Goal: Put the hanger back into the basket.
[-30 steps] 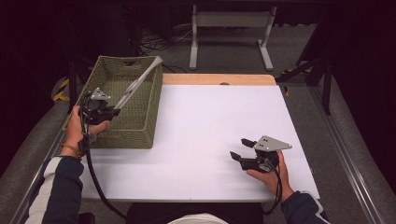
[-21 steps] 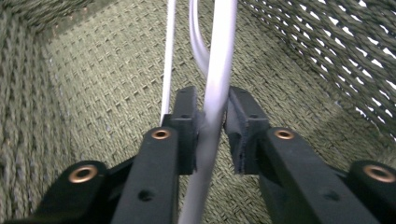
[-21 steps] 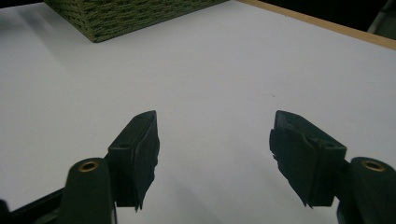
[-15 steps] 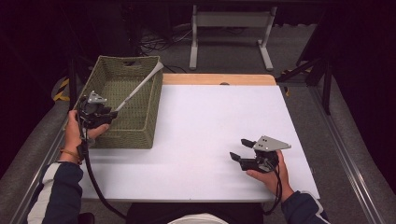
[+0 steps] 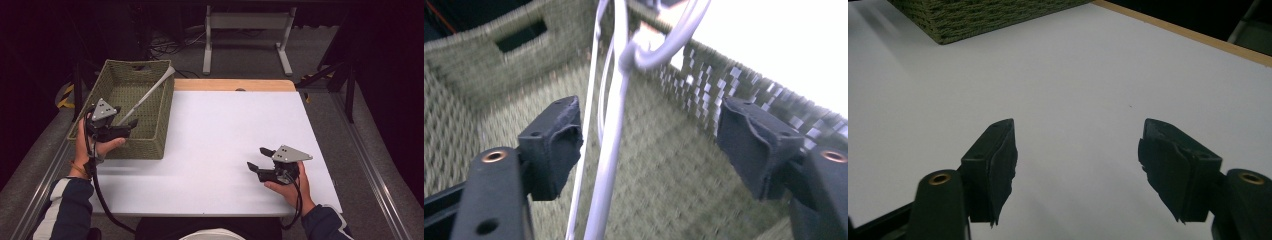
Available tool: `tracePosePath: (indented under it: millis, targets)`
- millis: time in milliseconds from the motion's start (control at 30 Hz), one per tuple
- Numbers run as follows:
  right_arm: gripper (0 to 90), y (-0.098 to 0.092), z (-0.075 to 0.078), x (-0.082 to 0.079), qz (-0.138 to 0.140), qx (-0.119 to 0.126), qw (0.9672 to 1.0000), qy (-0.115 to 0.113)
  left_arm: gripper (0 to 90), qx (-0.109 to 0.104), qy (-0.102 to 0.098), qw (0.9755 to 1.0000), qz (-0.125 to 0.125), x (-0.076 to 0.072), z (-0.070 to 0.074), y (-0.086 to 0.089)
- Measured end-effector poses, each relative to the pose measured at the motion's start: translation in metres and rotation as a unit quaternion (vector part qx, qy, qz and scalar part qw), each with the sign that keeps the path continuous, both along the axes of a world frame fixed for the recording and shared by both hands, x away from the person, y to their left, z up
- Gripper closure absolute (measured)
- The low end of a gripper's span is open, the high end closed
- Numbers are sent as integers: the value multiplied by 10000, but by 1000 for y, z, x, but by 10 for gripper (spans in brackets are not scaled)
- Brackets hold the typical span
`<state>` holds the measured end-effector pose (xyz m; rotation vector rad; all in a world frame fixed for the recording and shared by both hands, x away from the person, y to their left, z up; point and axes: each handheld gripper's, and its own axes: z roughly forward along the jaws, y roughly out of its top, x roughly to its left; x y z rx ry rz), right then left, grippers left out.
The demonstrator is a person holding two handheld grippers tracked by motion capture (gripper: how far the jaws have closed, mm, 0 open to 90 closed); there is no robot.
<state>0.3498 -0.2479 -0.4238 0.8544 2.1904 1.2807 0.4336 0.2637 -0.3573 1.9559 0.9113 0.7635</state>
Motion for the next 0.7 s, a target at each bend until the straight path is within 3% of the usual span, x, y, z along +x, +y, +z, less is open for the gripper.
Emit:
tracePosePath:
  millis: [133, 200, 300, 433, 700]
  targets:
    - [316, 0, 1, 0, -7, 0, 10000, -22, 195, -208, -315, 9992, -141, -7, 4, -4]
    - [316, 0, 1, -1, -18, -3, 10000, -46, 171, -288, -528, 9982, -78, -13, 5, -7]
    - [316, 0, 2, -2, -8, 89, 9999, -58, 147, -421, -632, 9970, -121, -21, 6, -13]
    - [316, 2, 4, -5, 7, 22, 9997, -228, 132, -447, -807, 9951, -358, -33, 6, -22]
    - [315, 5, 5, -6, -7, -114, 9994, -317, 101, -548, -978, 9910, -730, -49, 3, -38]
